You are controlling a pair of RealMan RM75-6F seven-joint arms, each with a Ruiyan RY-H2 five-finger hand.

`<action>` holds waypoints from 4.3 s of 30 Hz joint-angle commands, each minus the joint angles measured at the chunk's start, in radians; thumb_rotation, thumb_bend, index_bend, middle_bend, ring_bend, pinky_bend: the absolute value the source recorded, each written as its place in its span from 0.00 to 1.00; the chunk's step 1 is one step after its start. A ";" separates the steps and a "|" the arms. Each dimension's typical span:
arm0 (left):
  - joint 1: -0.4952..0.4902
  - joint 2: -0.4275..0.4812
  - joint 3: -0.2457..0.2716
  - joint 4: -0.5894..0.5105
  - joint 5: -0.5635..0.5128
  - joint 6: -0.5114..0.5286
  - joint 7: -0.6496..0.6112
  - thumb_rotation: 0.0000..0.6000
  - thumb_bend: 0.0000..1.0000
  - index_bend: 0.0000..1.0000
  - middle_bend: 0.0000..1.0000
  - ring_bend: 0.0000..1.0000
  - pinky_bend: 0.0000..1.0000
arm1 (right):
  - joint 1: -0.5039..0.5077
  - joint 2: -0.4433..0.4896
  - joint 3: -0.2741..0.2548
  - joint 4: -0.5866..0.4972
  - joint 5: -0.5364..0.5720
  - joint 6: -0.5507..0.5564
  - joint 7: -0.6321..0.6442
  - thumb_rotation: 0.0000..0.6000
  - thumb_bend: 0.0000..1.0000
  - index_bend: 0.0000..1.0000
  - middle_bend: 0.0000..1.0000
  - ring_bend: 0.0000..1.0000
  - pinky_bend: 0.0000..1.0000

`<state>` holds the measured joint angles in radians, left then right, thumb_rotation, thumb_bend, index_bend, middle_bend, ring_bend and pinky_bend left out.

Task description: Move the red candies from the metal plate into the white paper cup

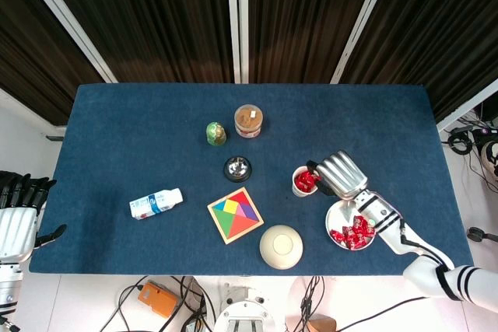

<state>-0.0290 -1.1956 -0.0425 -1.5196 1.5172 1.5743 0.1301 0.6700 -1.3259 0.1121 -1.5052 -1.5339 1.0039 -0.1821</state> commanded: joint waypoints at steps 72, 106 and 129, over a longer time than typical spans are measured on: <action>0.013 -0.006 0.003 0.013 -0.003 0.009 -0.010 1.00 0.00 0.17 0.15 0.04 0.00 | -0.151 0.010 -0.238 0.109 -0.162 0.006 0.032 1.00 0.46 0.54 0.94 1.00 1.00; 0.018 -0.002 0.003 0.003 0.000 0.018 -0.002 1.00 0.00 0.17 0.15 0.04 0.00 | 0.027 -0.007 0.012 0.003 0.035 -0.067 -0.008 1.00 0.58 0.61 0.94 1.00 1.00; 0.012 -0.007 0.002 0.006 0.001 0.008 0.001 1.00 0.00 0.17 0.15 0.04 0.00 | -0.080 0.042 -0.184 0.097 -0.248 0.185 0.070 1.00 0.37 0.49 0.94 1.00 1.00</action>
<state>-0.0165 -1.2021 -0.0410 -1.5140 1.5180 1.5826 0.1315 0.6345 -1.3040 0.0078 -1.4657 -1.6855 1.1294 -0.1495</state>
